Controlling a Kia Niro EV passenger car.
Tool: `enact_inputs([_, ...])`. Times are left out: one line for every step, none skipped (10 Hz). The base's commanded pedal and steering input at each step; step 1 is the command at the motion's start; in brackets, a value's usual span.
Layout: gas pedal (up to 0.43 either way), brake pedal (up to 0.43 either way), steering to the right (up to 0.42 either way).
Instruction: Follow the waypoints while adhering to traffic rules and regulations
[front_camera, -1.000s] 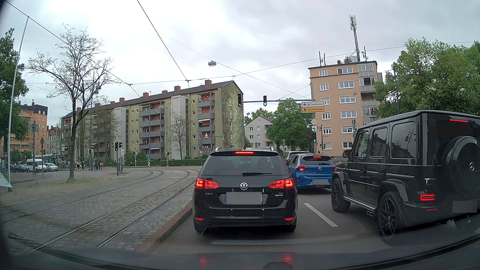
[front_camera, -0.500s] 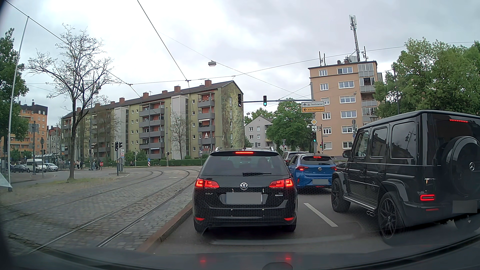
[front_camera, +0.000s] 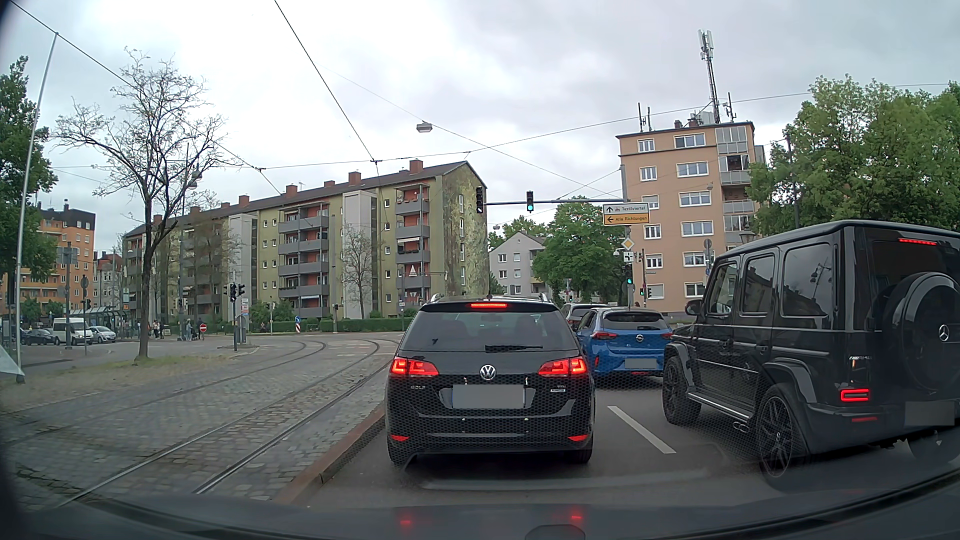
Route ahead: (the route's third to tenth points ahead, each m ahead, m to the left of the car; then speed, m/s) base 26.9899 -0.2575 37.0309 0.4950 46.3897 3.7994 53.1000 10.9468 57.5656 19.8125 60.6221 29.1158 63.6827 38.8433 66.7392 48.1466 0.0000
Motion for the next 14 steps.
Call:
enact_inputs([0.000,0.238,-0.010])
enact_inputs([0.000,0.238,-0.010])
enact_inputs([0.000,0.238,-0.010])
enact_inputs([0.000,0.238,-0.010])
enact_inputs([0.000,0.238,-0.010])
enact_inputs([0.000,0.238,-0.010])
enact_inputs([0.000,0.238,-0.010])
enact_inputs([0.000,0.238,-0.010])
enact_inputs([0.000,0.238,-0.010])
enact_inputs([0.000,0.238,-0.010])
enact_inputs([0.000,0.238,-0.010])
enact_inputs([0.000,0.238,-0.010])
enact_inputs([0.000,0.238,-0.010])
enact_inputs([0.000,0.238,-0.010])
